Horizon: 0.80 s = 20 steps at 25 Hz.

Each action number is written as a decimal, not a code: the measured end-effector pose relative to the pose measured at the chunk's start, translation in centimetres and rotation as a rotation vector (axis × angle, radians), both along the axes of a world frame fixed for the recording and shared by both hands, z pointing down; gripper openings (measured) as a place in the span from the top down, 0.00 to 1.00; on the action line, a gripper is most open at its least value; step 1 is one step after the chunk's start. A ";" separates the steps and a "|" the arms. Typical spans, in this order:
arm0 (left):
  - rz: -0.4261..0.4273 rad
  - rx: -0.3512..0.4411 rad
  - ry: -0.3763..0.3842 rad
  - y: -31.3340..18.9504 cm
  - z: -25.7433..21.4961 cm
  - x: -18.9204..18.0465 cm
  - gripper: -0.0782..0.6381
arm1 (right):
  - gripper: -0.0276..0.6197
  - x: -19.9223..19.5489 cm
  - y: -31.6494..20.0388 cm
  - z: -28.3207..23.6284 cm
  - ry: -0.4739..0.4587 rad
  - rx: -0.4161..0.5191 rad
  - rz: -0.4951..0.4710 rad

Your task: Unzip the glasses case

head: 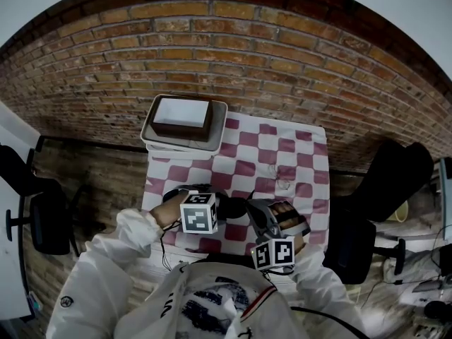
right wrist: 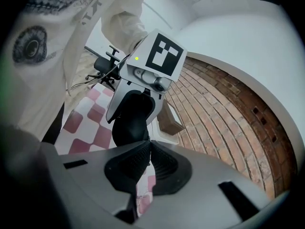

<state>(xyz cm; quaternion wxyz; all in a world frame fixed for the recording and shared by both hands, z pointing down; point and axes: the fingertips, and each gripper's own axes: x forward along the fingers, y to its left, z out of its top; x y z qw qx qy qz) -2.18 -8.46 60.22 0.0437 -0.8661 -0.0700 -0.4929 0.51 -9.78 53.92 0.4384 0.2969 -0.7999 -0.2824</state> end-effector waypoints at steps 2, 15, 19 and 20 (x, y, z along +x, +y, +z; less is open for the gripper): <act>0.002 0.004 -0.010 0.0 0.1 0.0 0.50 | 0.93 0.0 0.0 0.1 0.014 0.003 0.001; -0.029 0.044 -0.004 -0.6 0.9 -0.1 0.50 | 0.93 0.0 -0.4 0.9 0.007 0.001 0.046; -0.047 0.028 0.013 -0.7 0.9 0.0 0.50 | 0.93 0.0 -0.6 0.8 -0.038 -0.032 0.054; -0.051 0.026 0.017 -0.6 0.9 0.0 0.50 | 0.93 0.0 -0.6 0.8 -0.048 -0.039 0.057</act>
